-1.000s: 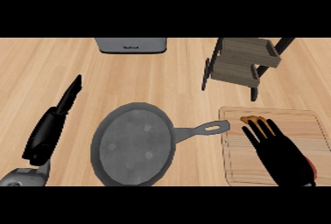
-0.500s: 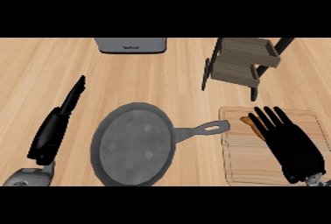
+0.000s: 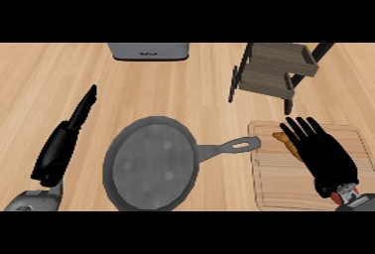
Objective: Pick the croissant from the cutting board and place it in the tiered basket
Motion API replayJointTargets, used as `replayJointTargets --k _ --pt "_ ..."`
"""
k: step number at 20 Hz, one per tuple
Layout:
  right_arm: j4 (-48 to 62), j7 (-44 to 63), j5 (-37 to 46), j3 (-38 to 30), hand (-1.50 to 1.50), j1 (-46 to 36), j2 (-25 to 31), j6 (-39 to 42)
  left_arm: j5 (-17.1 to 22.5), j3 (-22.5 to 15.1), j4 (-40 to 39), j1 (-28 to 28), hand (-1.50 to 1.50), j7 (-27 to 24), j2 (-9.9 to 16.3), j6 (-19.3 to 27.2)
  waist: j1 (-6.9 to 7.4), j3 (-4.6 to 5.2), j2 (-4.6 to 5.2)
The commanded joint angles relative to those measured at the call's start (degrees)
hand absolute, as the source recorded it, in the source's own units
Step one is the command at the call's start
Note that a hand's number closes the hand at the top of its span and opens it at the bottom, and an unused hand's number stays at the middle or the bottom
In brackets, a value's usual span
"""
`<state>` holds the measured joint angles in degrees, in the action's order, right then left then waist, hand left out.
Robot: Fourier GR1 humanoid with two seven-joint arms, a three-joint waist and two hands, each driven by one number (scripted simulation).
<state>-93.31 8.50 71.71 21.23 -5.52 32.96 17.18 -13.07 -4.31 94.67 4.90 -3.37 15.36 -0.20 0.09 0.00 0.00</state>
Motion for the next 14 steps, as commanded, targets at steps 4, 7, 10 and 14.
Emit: replayJointTargets --k 4,7,10,14 --pt "2.9 -4.6 3.3 -3.8 -1.5 3.2 -2.1 -5.4 -1.3 1.9 -0.6 -2.7 0.0 -3.6 -1.2 -1.2 -0.12 0.01 -0.04" --pt "6.5 -7.0 3.7 -6.5 -1.5 -1.1 -3.2 -2.3 -3.7 0.8 0.1 -0.8 0.0 -0.3 -2.6 -1.3 -0.06 0.01 -0.03" --pt "13.4 -7.9 6.1 -6.9 -1.5 -2.3 -6.1 -7.8 -2.4 1.4 5.3 -4.3 0.0 0.9 -2.3 -3.1 0.12 0.0 -0.03" --pt "20.4 -10.2 7.8 -7.9 -1.5 -4.2 -8.7 -11.5 -1.9 3.3 1.3 -0.2 0.0 0.2 -2.2 -5.0 0.04 0.0 0.01"
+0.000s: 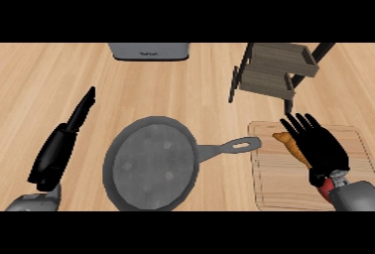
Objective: Pick the croissant from the cutting board and place it in the tiered basket
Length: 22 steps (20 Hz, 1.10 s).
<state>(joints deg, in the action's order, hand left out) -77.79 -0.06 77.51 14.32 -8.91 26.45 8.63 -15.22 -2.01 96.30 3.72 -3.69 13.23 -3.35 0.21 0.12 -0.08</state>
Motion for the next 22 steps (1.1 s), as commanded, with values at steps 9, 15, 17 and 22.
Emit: replayJointTargets --k 9,15,17,22 --pt "5.5 -10.5 0.4 -0.3 1.5 -0.6 -2.5 -4.3 -2.2 -0.2 2.2 -3.0 0.0 -0.9 -1.5 -0.4 0.0 -0.13 0.04" --pt "1.3 -11.6 1.4 0.1 1.5 -1.1 -4.7 -8.0 -3.6 0.0 -3.4 2.6 0.0 -0.2 -3.3 0.7 -0.35 -0.12 0.08" --pt "-0.8 -12.8 1.6 -0.6 1.5 1.3 -3.7 -10.7 -1.4 2.1 1.5 -1.1 0.0 0.3 -1.2 -1.3 -0.15 -0.12 -0.02" --pt "-6.3 -14.7 -10.8 -15.8 1.5 -3.0 4.3 -1.5 -1.4 1.3 0.5 -1.7 0.0 -0.3 -2.6 -0.8 -0.65 -0.09 -0.19"
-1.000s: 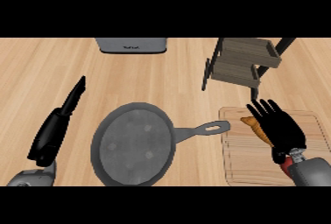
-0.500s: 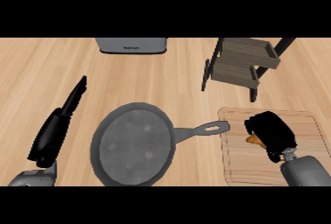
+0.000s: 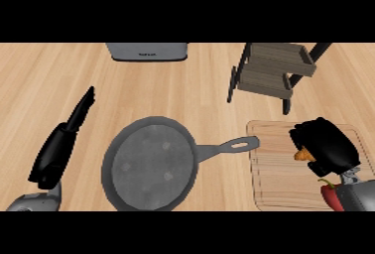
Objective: Pick the croissant from the cutting board and place it in the tiered basket
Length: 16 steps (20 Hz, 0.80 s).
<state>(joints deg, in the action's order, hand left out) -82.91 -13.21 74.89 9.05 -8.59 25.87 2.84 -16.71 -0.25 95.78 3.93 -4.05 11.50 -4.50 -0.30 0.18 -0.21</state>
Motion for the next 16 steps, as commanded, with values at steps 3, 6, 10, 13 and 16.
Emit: replayJointTargets --k 3,6,10,13,16 --pt "6.8 1.3 -15.6 -24.2 1.5 -6.7 10.3 8.8 0.2 1.3 0.2 -0.4 0.0 0.4 0.0 0.8 -1.51 -0.21 0.25" --pt "13.6 1.2 -20.9 -33.7 1.5 -12.1 18.6 15.2 -0.1 0.0 1.8 -1.1 0.0 0.4 0.0 0.2 -0.13 -0.25 0.29" --pt "22.8 -2.0 -28.6 -41.5 1.5 -20.2 28.3 25.5 0.5 -0.8 2.9 -1.0 0.0 1.5 0.1 -1.3 1.42 -0.22 0.35" --pt "27.3 -2.3 -36.5 -46.6 1.5 -26.6 30.8 34.5 0.0 0.5 -0.5 1.5 0.0 0.8 -0.1 0.0 0.65 -0.12 0.44" --pt "32.2 -3.4 -38.5 -47.0 1.5 -33.5 39.0 41.6 -0.6 -1.0 -0.3 0.9 0.0 -0.5 -0.7 -0.2 1.7 -0.12 0.51"
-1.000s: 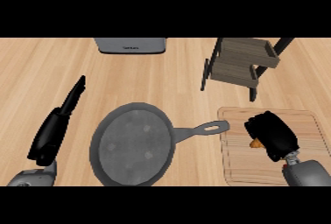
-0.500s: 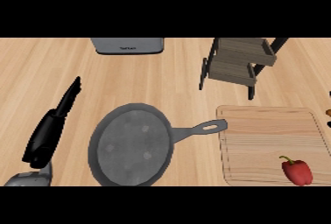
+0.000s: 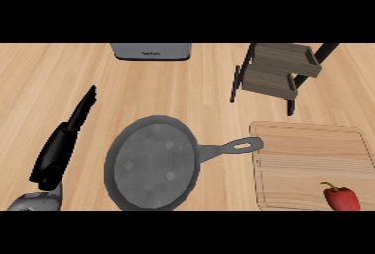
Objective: Pick the croissant from the cutting board and place it in the tiered basket
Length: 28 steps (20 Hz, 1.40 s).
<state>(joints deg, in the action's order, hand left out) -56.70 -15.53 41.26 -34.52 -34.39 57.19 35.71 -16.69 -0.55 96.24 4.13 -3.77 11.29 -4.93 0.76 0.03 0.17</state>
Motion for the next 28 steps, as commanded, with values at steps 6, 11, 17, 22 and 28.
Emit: replayJointTargets --k 6,11,17,22,28 --pt "11.8 -4.3 -4.9 2.2 1.5 -18.9 11.6 8.4 -1.1 -1.4 -0.9 1.0 0.0 0.1 -1.4 0.3 1.61 0.02 0.29" --pt "10.4 3.0 -7.4 5.4 1.5 -31.1 10.4 11.2 0.0 1.3 -4.1 4.2 0.0 -1.4 0.5 -0.9 1.13 0.13 0.12" --pt "14.2 17.3 -6.6 10.6 1.5 -46.6 2.5 11.3 -0.9 -0.8 -2.7 3.0 0.0 -0.4 -0.7 -1.1 1.58 0.18 0.05" --pt "17.5 25.0 -5.5 12.8 1.5 -55.4 -3.0 9.1 -0.9 -0.2 -0.7 0.7 0.0 -0.9 -0.6 -0.6 1.43 0.14 -0.03" --pt "25.6 30.0 -4.6 13.7 1.5 -61.3 -10.2 5.7 -2.2 -0.8 -0.8 1.6 0.0 -0.3 -1.0 -0.2 1.56 0.1 0.27"
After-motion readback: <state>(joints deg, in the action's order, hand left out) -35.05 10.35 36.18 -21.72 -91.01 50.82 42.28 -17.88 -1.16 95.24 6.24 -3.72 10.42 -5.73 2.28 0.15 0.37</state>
